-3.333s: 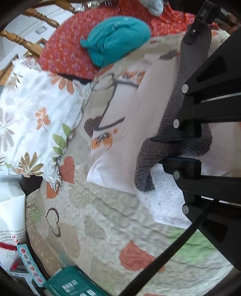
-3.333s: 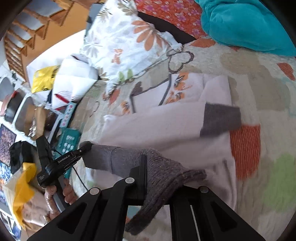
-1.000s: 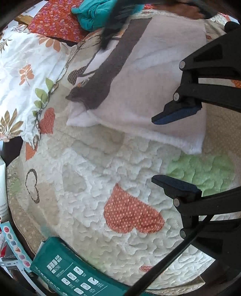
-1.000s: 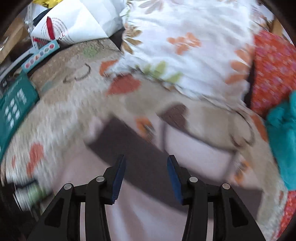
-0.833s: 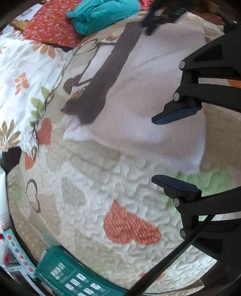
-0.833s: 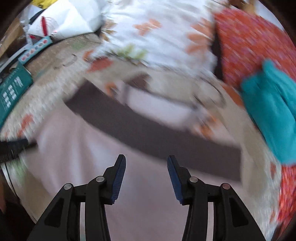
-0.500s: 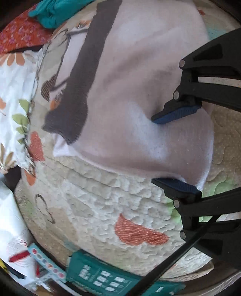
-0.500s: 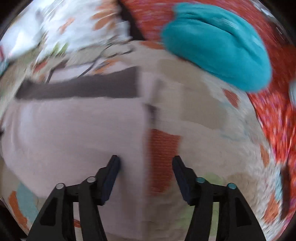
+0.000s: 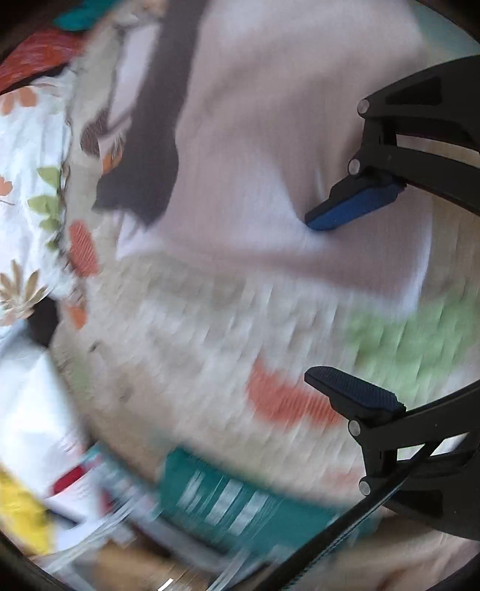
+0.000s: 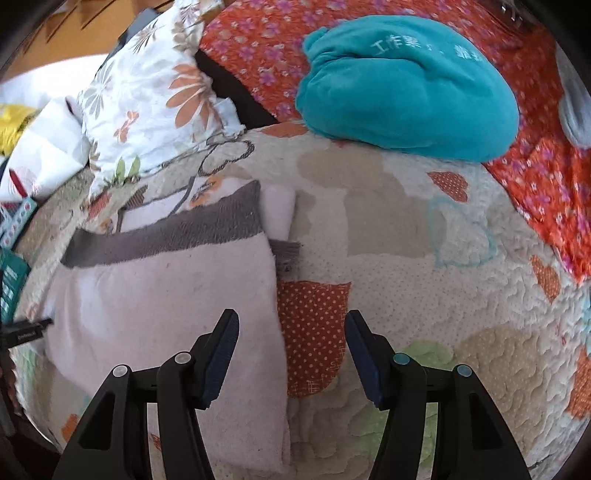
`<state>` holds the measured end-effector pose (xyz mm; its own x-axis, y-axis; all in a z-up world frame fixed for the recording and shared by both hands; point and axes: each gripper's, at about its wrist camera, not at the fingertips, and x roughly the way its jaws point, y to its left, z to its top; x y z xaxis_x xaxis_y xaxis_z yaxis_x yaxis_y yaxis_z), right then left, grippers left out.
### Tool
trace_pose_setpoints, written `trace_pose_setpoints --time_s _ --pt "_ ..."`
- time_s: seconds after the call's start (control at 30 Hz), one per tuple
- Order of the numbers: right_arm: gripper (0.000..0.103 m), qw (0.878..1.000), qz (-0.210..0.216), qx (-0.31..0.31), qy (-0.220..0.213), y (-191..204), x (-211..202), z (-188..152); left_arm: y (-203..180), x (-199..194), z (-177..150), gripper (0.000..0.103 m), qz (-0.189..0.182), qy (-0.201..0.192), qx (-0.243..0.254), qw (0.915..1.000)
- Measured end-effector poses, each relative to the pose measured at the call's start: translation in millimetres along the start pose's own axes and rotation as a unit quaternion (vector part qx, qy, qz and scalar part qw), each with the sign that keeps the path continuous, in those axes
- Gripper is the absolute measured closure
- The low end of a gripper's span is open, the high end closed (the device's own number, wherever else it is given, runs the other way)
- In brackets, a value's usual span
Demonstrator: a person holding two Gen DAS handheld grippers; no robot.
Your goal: Fold small clothes
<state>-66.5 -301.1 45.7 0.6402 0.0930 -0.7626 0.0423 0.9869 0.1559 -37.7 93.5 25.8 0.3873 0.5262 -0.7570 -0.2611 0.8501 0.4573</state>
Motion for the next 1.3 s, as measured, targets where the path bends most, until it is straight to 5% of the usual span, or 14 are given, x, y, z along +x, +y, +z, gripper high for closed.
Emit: trace_pose_setpoints --time_s 0.07,0.1,0.3,0.47,0.5,0.6,0.73,0.87,0.97,1.13,1.2,1.3 --pt "0.040 1.000 -0.007 -0.006 0.001 2 3 0 10 4 -2 0.035 0.033 -0.007 -0.001 0.9994" --pt "0.039 1.000 -0.006 -0.005 0.001 3 3 0 18 6 -3 0.035 0.016 -0.003 -0.013 0.9998" --pt "0.039 1.000 0.000 -0.002 0.003 3 5 0 75 14 -10 0.040 -0.172 0.008 -0.139 0.9751" --pt "0.038 1.000 0.001 -0.010 0.009 9 9 -2 57 21 -16 0.041 -0.272 0.035 -0.123 0.9538" --pt "0.038 1.000 0.000 -0.012 0.010 11 9 -3 45 23 -17 0.056 -0.281 0.044 -0.107 0.9528" --pt "0.039 1.000 -0.009 -0.020 0.007 14 9 -4 26 9 -15 0.095 -0.214 0.023 -0.044 0.9756" --pt "0.038 1.000 -0.020 -0.013 -0.001 9 5 -3 26 6 -8 0.098 -0.106 0.009 -0.024 0.9940" --pt "0.038 1.000 -0.016 0.009 -0.001 -1 5 1 34 19 -7 0.103 -0.067 0.027 -0.033 0.9968" --pt "0.038 1.000 -0.018 0.021 -0.005 -6 3 2 46 25 -8 0.102 -0.011 0.027 -0.041 0.9987" --pt "0.039 0.999 -0.022 0.026 -0.027 -7 -5 4 82 16 -6 0.092 -0.093 0.006 -0.135 0.9864" --pt "0.038 0.999 -0.026 0.019 -0.039 -4 -8 5 84 7 -5 0.062 -0.108 -0.015 -0.146 0.9833" --pt "0.038 0.998 -0.029 0.004 -0.049 3 -11 4 77 -8 -4 0.039 -0.108 -0.043 -0.147 0.9823"
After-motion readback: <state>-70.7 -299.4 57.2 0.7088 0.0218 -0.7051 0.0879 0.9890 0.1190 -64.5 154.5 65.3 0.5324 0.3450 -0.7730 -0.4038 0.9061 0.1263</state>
